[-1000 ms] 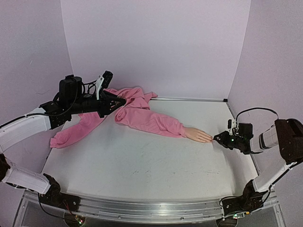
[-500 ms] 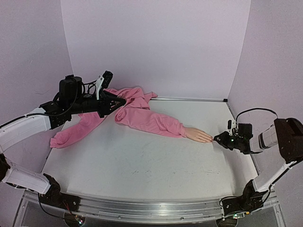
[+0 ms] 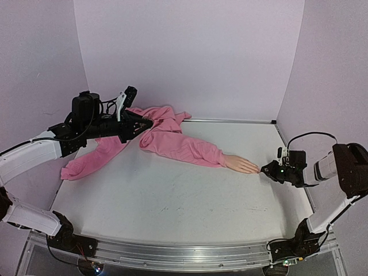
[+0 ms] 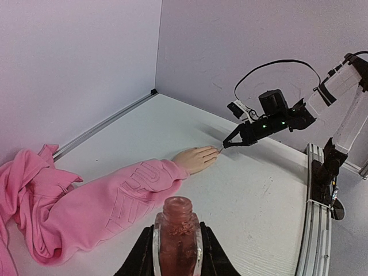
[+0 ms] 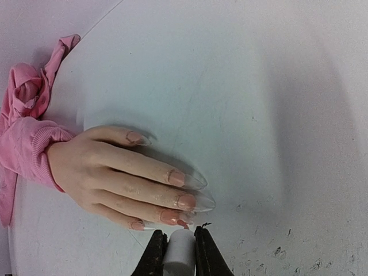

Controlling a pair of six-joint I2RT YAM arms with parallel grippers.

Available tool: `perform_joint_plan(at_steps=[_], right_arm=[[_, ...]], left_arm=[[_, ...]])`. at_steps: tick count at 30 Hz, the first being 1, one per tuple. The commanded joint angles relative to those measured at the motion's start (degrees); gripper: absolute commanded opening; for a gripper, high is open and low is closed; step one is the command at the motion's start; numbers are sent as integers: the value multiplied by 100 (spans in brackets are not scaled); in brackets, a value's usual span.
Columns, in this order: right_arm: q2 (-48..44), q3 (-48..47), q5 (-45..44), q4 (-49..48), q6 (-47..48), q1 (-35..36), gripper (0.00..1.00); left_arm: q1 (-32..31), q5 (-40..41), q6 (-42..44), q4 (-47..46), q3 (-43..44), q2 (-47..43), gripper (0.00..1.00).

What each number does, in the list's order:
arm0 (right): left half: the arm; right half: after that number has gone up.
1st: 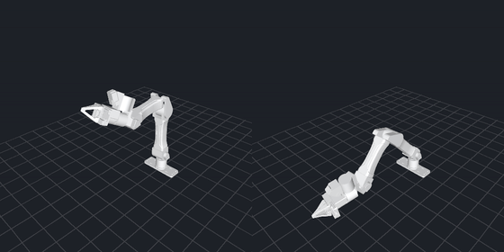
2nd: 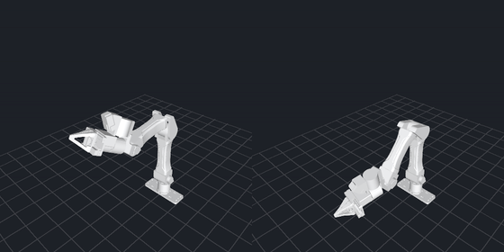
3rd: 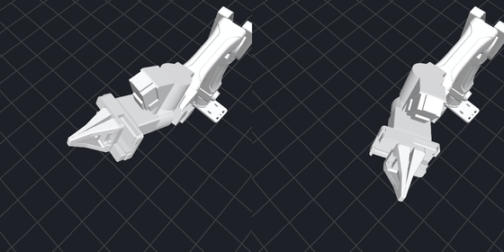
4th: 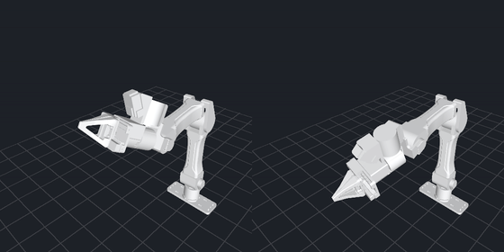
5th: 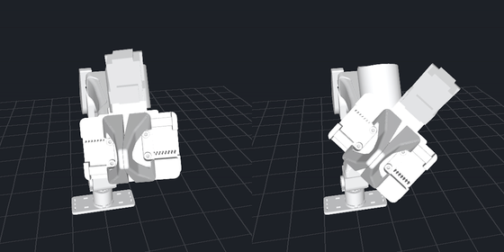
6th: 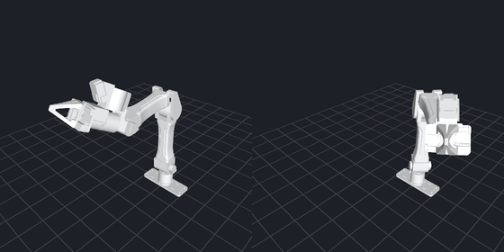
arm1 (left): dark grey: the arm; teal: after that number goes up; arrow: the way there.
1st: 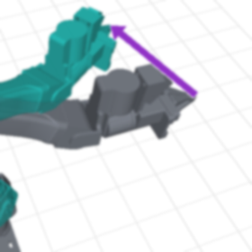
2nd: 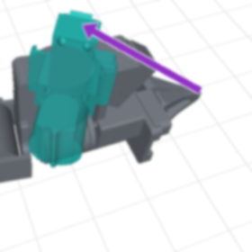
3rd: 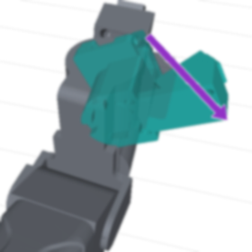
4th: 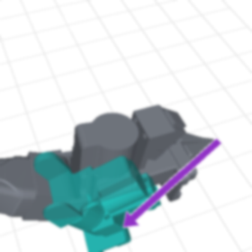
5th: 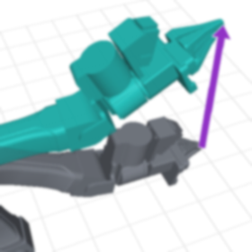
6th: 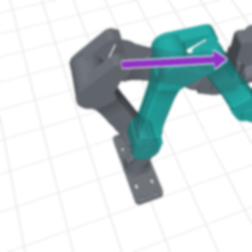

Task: Paint the nails

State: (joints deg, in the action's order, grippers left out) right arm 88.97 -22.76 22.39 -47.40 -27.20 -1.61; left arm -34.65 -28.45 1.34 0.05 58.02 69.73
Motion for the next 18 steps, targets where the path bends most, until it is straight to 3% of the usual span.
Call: perform_joint_plan(at_steps=[1, 8, 18], right_arm=[[-148, -138, -168, 52, -69, -15, 0], [-1125, 176, -197, 121, -48, -15, 0], [-2943, 69, 399, 1328, 189, -15, 0]], left_arm=[[30, -82, -82, -251, 102, -100, 0], [29, -208, -73, -243, 97, -36, 0], [-98, -989, 269, -241, 59, 9, 0]])
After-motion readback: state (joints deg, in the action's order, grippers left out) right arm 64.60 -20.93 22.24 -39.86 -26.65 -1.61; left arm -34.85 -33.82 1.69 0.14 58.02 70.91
